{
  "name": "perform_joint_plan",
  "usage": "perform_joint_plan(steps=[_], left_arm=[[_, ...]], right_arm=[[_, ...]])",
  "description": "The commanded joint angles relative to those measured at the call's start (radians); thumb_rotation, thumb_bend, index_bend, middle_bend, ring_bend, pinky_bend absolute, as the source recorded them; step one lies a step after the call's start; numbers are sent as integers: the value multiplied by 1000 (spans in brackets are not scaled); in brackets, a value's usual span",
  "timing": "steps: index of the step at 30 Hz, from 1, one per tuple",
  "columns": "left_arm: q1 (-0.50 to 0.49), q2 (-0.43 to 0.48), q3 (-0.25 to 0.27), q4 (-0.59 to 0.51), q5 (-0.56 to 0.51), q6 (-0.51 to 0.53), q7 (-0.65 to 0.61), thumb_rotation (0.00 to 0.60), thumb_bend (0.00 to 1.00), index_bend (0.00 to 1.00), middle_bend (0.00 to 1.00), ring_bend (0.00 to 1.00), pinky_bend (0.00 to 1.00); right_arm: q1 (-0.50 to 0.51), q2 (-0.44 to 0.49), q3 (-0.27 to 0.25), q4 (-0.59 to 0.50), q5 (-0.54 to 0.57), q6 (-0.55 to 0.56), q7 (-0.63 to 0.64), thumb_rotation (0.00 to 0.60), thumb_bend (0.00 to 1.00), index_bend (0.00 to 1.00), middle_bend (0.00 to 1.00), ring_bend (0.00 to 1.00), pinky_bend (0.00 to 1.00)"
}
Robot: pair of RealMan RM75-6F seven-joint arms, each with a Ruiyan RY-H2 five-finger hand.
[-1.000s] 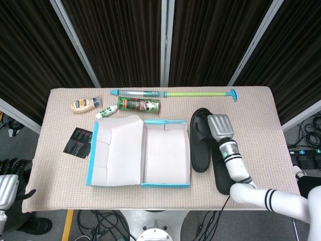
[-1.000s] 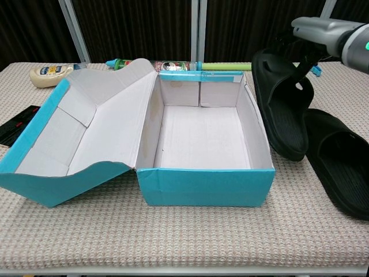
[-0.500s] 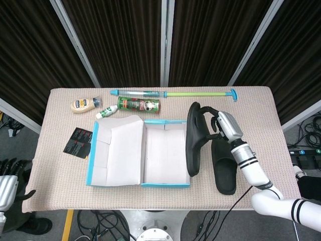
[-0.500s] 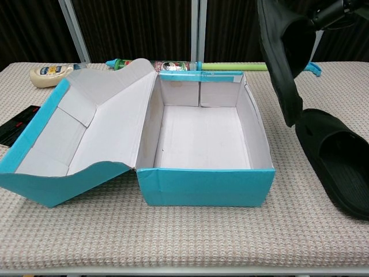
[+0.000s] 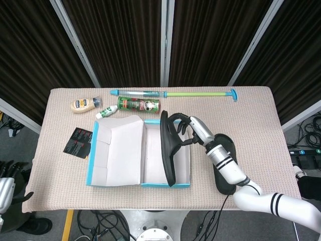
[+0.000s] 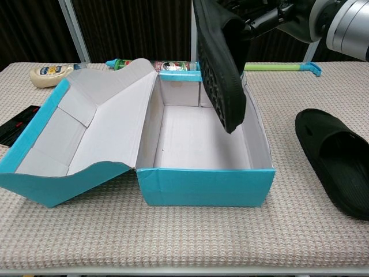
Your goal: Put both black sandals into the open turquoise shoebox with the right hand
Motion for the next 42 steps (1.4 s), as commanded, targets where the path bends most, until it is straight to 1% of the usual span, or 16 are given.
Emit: perform_joint_plan(steps=[1, 6, 13, 19, 29, 35, 42], left_arm=[[-3, -1, 0, 1, 3, -3, -3, 600, 25, 185, 173, 91, 68], [-6, -3, -1, 4, 5, -7, -8, 600, 26, 185, 173, 91, 68], [-7, -8, 0, 13, 7, -9, -15, 600, 26, 185, 173, 91, 68], [-4, -16, 2, 30, 7, -8, -34, 600, 26, 185, 173, 91, 68], [-1, -25, 3, 49, 7, -9, -56, 600, 26, 185, 173, 91, 68], [-4, -26, 3, 53, 9, -12, -61, 600, 26, 185, 173, 91, 67], [-4, -30, 5, 58, 10, -16, -66, 600, 26, 185, 173, 91, 68]], right_arm=[[10, -30, 2, 15, 15, 2, -19, 600, 169, 507, 416, 348, 549], [27, -114, 6, 71, 69, 15, -75, 600, 169, 507, 410, 337, 542], [93, -266, 33, 196, 182, -25, -156, 600, 169, 507, 407, 333, 522], [120, -356, 40, 269, 237, -22, -230, 600, 168, 507, 406, 319, 511], [126, -423, 34, 346, 222, -12, -280, 600, 168, 507, 402, 313, 506], [135, -453, 25, 398, 206, -30, -305, 600, 168, 511, 392, 300, 474], [140, -485, 2, 455, 164, -22, -353, 600, 169, 511, 391, 293, 463]])
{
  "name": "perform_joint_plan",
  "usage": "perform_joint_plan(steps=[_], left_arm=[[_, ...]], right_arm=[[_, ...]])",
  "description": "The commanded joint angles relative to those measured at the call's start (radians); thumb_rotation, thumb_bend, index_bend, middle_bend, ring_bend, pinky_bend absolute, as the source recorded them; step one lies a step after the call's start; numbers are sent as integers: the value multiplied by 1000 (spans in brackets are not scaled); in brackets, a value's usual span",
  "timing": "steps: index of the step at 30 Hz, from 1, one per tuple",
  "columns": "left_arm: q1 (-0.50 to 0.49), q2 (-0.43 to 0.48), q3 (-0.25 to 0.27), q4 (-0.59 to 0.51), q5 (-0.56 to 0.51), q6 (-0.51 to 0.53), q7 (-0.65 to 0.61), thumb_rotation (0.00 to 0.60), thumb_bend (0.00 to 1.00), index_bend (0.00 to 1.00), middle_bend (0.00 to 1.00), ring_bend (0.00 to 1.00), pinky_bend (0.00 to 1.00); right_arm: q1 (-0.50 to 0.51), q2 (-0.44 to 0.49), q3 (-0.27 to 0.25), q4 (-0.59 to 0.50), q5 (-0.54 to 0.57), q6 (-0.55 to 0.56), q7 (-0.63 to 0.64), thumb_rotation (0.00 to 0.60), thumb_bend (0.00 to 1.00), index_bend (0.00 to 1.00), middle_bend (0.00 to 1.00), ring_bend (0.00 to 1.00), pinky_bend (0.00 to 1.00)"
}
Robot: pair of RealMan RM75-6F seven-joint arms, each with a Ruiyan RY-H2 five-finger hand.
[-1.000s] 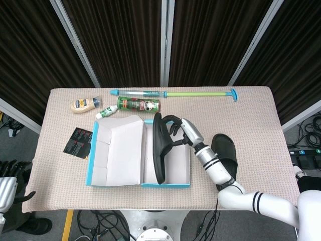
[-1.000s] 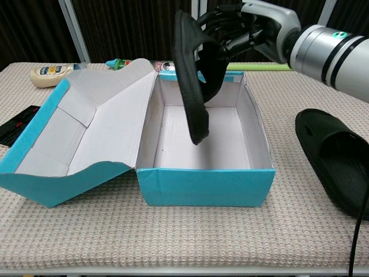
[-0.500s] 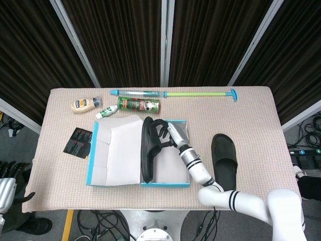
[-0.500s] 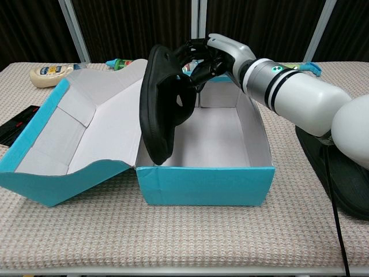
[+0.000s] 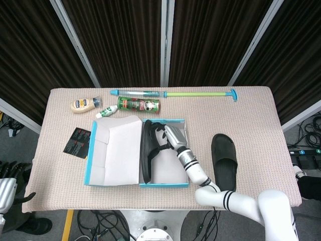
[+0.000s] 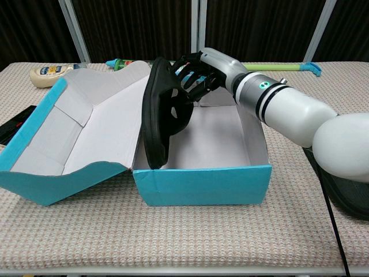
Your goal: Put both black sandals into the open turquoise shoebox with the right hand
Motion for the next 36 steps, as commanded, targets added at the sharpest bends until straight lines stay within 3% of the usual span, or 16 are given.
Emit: perform_joint_plan(steps=[1, 17, 31, 36], left_arm=[[0, -1, 1, 2, 2, -1, 0, 600, 26, 185, 173, 91, 67], [-3, -2, 1, 1, 2, -5, 2, 600, 26, 185, 173, 91, 67], [-5, -3, 1, 2, -1, -11, -1, 600, 26, 185, 173, 91, 68], [-5, -5, 0, 6, -2, -10, -6, 600, 26, 185, 173, 91, 68]], right_arm=[[4, -14, -15, 26, -25, 9, -27, 600, 169, 511, 391, 292, 462], [14, -77, -67, 172, -152, 78, -141, 600, 169, 510, 390, 279, 451], [5, -105, -103, 224, -221, 103, -208, 600, 169, 496, 365, 241, 406], [1, -105, -108, 219, -236, 104, -223, 600, 169, 364, 298, 176, 358]])
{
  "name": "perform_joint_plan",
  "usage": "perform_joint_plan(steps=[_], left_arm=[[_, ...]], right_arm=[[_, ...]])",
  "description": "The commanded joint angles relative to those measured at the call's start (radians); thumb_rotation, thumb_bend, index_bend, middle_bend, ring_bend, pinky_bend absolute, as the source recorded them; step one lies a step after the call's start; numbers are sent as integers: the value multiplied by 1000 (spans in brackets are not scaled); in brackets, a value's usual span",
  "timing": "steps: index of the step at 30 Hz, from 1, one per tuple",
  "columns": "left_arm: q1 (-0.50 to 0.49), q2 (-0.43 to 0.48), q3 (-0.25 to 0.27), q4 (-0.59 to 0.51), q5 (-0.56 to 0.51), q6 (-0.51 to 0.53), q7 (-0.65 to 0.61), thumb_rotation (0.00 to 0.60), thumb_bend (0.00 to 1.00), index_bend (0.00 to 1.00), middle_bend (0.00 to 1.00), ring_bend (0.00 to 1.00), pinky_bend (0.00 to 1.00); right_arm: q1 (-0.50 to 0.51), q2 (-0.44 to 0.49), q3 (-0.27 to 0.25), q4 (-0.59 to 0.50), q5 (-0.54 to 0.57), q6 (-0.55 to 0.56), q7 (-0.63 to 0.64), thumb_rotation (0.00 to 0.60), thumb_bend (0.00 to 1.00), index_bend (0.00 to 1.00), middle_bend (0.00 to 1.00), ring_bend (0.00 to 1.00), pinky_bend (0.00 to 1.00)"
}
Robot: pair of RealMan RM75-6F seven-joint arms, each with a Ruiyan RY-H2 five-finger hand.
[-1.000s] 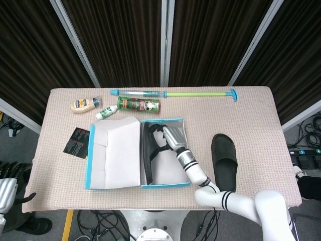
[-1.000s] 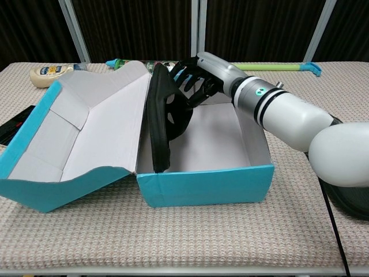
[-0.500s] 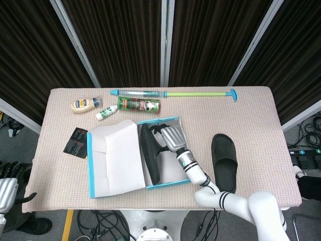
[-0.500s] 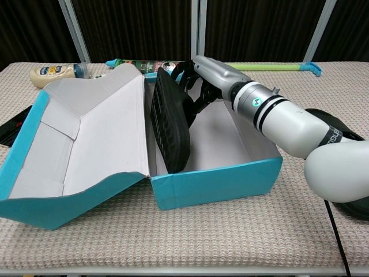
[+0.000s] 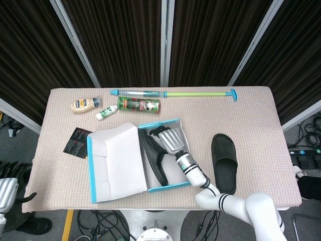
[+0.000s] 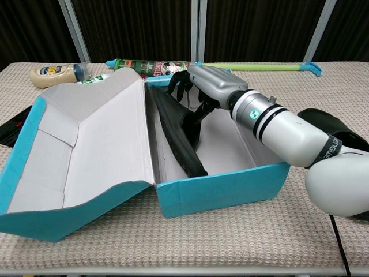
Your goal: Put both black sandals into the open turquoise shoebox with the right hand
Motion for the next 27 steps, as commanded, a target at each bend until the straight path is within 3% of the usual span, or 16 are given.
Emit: perform_joint_plan(steps=[1, 3, 6, 12, 18, 27], left_arm=[[0, -1, 0, 2, 0, 1, -2, 600, 26, 185, 173, 91, 68], [0, -2, 0, 5, 2, 2, -3, 600, 25, 185, 173, 91, 67], [0, -2, 0, 7, 4, 4, -4, 600, 26, 185, 173, 91, 68], [2, 1, 0, 6, 7, 9, -3, 600, 26, 185, 173, 91, 67], [2, 8, 1, -3, 11, 14, 0, 600, 26, 185, 173, 91, 68], [2, 24, 0, -25, 19, 23, 9, 600, 26, 185, 173, 91, 68]], right_arm=[[-3, 4, -4, -6, -9, 1, -12, 600, 169, 325, 278, 159, 345], [-7, 13, -5, -22, -9, -4, -19, 600, 169, 167, 204, 98, 300], [-15, 27, -4, -49, -9, -4, -19, 600, 168, 8, 103, 20, 243], [-37, 93, -8, -153, -9, -8, -43, 600, 153, 0, 3, 0, 164], [-65, 206, -5, -328, 9, -13, -97, 600, 70, 0, 0, 0, 123], [-128, 384, 12, -575, 13, 69, -170, 600, 62, 0, 57, 0, 121]])
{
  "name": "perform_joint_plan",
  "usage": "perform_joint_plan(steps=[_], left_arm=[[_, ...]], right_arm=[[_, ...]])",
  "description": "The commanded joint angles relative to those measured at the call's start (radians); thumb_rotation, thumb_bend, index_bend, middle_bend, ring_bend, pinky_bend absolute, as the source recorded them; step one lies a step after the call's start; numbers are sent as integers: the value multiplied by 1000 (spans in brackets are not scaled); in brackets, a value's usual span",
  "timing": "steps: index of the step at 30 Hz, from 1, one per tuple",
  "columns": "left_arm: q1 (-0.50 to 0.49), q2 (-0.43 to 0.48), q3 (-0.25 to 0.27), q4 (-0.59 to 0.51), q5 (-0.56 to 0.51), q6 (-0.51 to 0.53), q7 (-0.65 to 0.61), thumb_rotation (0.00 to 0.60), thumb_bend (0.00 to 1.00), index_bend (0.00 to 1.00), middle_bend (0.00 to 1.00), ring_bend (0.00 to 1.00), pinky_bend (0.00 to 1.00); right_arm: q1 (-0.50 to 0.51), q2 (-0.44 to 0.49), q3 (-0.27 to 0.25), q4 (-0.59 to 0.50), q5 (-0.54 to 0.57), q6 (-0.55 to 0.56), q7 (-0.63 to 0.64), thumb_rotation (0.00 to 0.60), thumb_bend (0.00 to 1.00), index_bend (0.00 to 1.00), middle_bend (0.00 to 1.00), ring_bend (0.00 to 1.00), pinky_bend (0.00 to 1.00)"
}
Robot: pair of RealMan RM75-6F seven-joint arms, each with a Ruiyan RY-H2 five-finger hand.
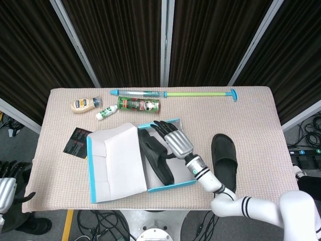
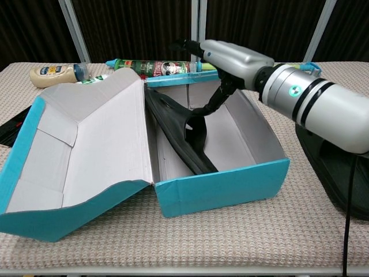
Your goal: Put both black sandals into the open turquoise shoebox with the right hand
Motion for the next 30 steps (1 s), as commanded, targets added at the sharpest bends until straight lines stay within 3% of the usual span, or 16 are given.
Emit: perform_joint_plan(steps=[1, 6, 10, 17, 25, 30], left_arm=[[-3, 4, -1, -7, 3, -1, 5, 600, 26, 185, 173, 91, 68], [-8, 10, -4, -18, 5, -1, 13, 600, 26, 185, 173, 91, 67], [-9, 13, -4, -22, 3, -5, 8, 600, 26, 185, 173, 91, 67], [-17, 12, -3, -31, 7, -15, 16, 600, 26, 185, 173, 91, 68], [-22, 19, -2, -42, 3, -24, 28, 600, 26, 185, 173, 91, 68], [-21, 22, 0, -46, 1, -24, 33, 600, 27, 185, 173, 91, 68]], right_arm=[[-47, 97, 12, -112, 10, 60, -56, 600, 62, 0, 69, 0, 121], [-121, 220, 14, -231, 51, 144, -135, 600, 59, 12, 128, 12, 136], [-199, 347, -5, -324, 148, 179, -196, 600, 48, 74, 165, 46, 168], [-233, 497, -73, -400, 340, 52, -253, 600, 27, 81, 176, 50, 176], [-168, 505, -166, -393, 521, -23, -465, 600, 23, 72, 176, 18, 140], [-128, 468, -190, -366, 605, -17, -550, 600, 25, 69, 173, 0, 119]])
